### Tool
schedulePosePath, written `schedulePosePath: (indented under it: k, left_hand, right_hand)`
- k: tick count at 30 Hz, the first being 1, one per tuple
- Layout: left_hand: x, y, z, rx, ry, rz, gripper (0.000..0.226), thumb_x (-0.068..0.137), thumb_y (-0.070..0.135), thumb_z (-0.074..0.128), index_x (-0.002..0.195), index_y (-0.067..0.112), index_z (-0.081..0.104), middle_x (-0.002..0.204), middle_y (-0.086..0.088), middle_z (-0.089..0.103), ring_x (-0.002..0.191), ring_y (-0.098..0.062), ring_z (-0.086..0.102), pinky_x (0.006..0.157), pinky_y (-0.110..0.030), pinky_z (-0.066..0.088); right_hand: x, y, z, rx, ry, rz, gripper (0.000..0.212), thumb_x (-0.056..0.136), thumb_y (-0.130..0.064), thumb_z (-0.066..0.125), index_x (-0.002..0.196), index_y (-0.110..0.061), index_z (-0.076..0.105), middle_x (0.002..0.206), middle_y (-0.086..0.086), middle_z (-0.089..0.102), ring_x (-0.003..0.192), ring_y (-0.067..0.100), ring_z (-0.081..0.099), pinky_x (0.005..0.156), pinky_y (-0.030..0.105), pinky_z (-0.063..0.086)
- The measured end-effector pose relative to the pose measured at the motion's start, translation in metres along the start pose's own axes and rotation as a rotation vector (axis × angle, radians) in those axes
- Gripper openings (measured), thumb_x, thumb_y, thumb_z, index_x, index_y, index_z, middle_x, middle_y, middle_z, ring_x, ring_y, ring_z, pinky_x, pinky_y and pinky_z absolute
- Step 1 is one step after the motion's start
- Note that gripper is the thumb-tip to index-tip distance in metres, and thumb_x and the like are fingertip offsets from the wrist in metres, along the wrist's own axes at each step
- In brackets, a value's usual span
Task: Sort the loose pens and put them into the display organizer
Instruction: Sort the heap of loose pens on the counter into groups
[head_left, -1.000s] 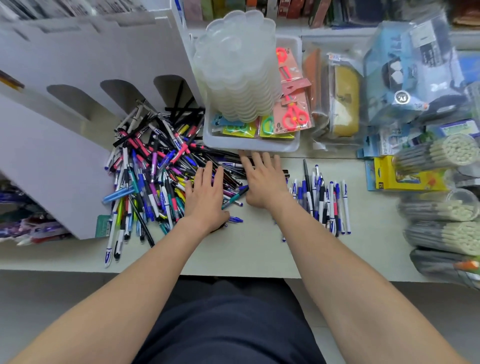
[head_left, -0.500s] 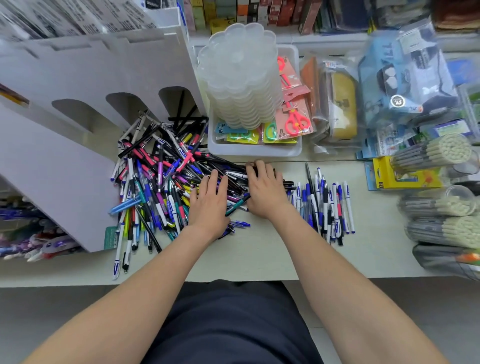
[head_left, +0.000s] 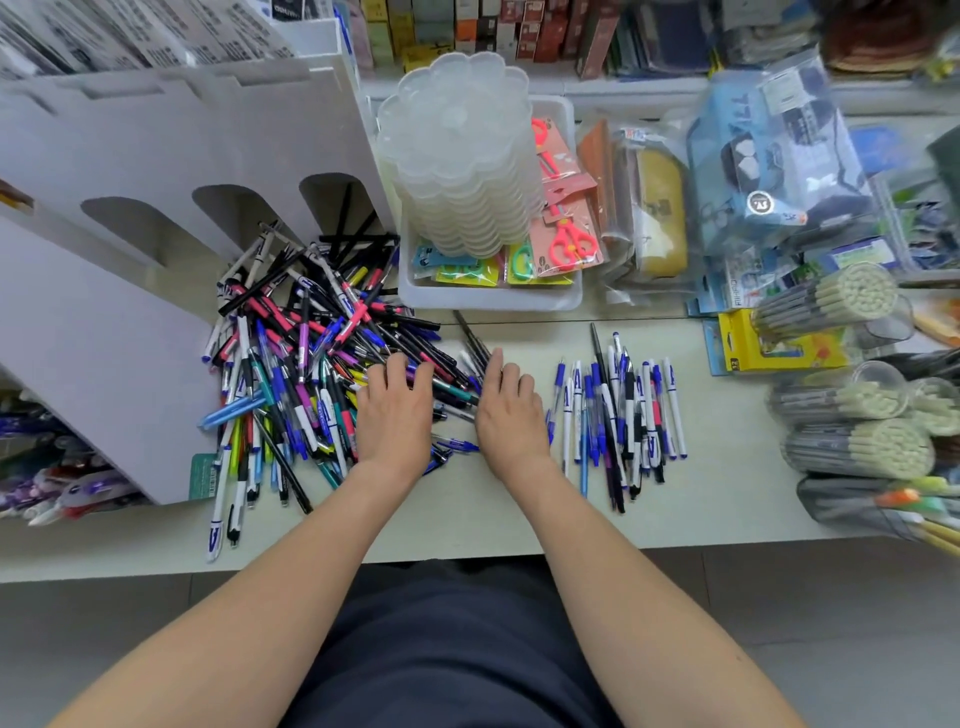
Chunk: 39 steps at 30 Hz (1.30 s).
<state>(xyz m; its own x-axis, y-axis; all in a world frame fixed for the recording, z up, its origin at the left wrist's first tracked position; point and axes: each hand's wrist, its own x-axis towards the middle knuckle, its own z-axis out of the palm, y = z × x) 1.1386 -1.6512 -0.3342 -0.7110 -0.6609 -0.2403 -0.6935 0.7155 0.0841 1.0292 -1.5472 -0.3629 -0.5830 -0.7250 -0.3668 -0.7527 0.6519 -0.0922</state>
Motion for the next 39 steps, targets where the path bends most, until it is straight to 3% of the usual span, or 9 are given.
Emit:
schedulePosePath:
  k: [3, 7, 12, 17, 22, 26, 30, 35, 39]
  left_hand:
    - [-0.005, 0.008, 0.005, -0.082, 0.044, 0.023, 0.074, 0.072, -0.009, 0.072, 0.140, 0.011, 0.051, 0.128, -0.017, 0.048, 0.108, -0.034, 0.048, 0.084, -0.040, 0.049]
    - [-0.011, 0.030, 0.009, -0.401, 0.038, 0.000, 0.066, 0.088, -0.006, 0.067, 0.148, 0.008, 0.044, 0.129, -0.014, 0.050, 0.107, -0.031, 0.053, 0.086, -0.042, 0.051]
    - [0.001, 0.056, 0.012, -0.694, -0.171, -0.078, 0.051, 0.107, 0.014, 0.053, 0.157, 0.009, 0.043, 0.144, -0.016, 0.054, 0.129, -0.031, 0.054, 0.106, -0.037, 0.042]
    - [0.009, 0.078, 0.012, -0.651, -0.198, -0.020, 0.049, 0.105, 0.007, 0.051, 0.154, 0.012, 0.050, 0.147, -0.016, 0.049, 0.140, -0.030, 0.047, 0.111, -0.028, 0.033]
    - [0.004, 0.093, 0.015, -0.675, -0.169, -0.051, 0.040, 0.103, 0.000, 0.051, 0.140, 0.012, 0.062, 0.142, -0.011, 0.049, 0.127, -0.024, 0.055, 0.099, -0.009, 0.026]
    - [-0.004, 0.099, 0.010, -0.687, -0.147, -0.210, 0.059, 0.093, -0.008, 0.062, 0.146, 0.015, 0.045, 0.147, -0.011, 0.040, 0.120, -0.029, 0.057, 0.101, -0.037, 0.050]
    - [-0.008, 0.102, 0.016, -0.567, -0.266, -0.272, 0.065, 0.088, -0.003, 0.073, 0.144, 0.007, 0.039, 0.146, -0.016, 0.044, 0.129, -0.036, 0.052, 0.098, -0.040, 0.046]
    - [0.004, 0.103, 0.015, -0.620, -0.174, -0.305, 0.058, 0.085, -0.005, 0.073, 0.137, 0.006, 0.050, 0.124, -0.016, 0.061, 0.119, -0.034, 0.057, 0.088, -0.039, 0.047]
    - [0.010, 0.105, 0.011, -0.670, -0.150, -0.249, 0.063, 0.090, -0.008, 0.062, 0.149, 0.009, 0.047, 0.139, -0.016, 0.055, 0.131, -0.032, 0.051, 0.102, -0.039, 0.045]
  right_hand:
    - [-0.009, 0.003, 0.007, 0.021, 0.023, 0.144, 0.071, 0.098, -0.011, 0.033, 0.161, 0.012, 0.012, 0.138, 0.023, 0.048, 0.118, 0.033, 0.052, 0.098, 0.039, 0.050]
    - [-0.010, 0.017, 0.015, 0.075, 0.021, 0.219, 0.071, 0.092, -0.009, 0.015, 0.158, 0.018, 0.013, 0.150, 0.033, 0.040, 0.132, 0.041, 0.045, 0.114, 0.044, 0.040]
    - [-0.020, 0.035, 0.005, 0.318, 0.078, 0.114, 0.070, 0.102, -0.028, 0.062, 0.153, 0.009, 0.032, 0.139, 0.025, 0.047, 0.128, 0.038, 0.048, 0.109, 0.043, 0.043]
    - [-0.043, 0.070, 0.005, 0.375, 0.118, 0.039, 0.034, 0.103, -0.020, 0.060, 0.134, -0.005, 0.058, 0.126, 0.016, 0.058, 0.117, 0.034, 0.055, 0.094, 0.043, 0.047]
    - [-0.046, 0.088, 0.008, 0.565, 0.112, 0.092, 0.033, 0.102, -0.018, 0.068, 0.132, -0.006, 0.064, 0.102, 0.010, 0.069, 0.097, 0.026, 0.065, 0.079, 0.035, 0.050]
    - [-0.046, 0.091, 0.007, 0.626, 0.107, 0.079, 0.039, 0.100, -0.014, 0.069, 0.137, -0.004, 0.065, 0.099, 0.011, 0.075, 0.097, 0.027, 0.070, 0.089, 0.039, 0.058]
    - [-0.043, 0.091, 0.005, 0.655, 0.032, 0.071, 0.036, 0.099, -0.013, 0.067, 0.133, -0.004, 0.067, 0.089, 0.009, 0.075, 0.090, 0.025, 0.071, 0.085, 0.040, 0.060]
    - [-0.029, 0.094, -0.005, 0.615, 0.132, 0.070, 0.028, 0.102, -0.012, 0.059, 0.126, -0.005, 0.072, 0.102, 0.013, 0.077, 0.097, 0.029, 0.072, 0.087, 0.039, 0.059]
    - [-0.005, 0.098, -0.018, 0.433, 0.165, -0.128, 0.058, 0.094, 0.004, 0.057, 0.150, -0.004, 0.050, 0.143, 0.016, 0.056, 0.125, 0.034, 0.054, 0.104, 0.044, 0.049]
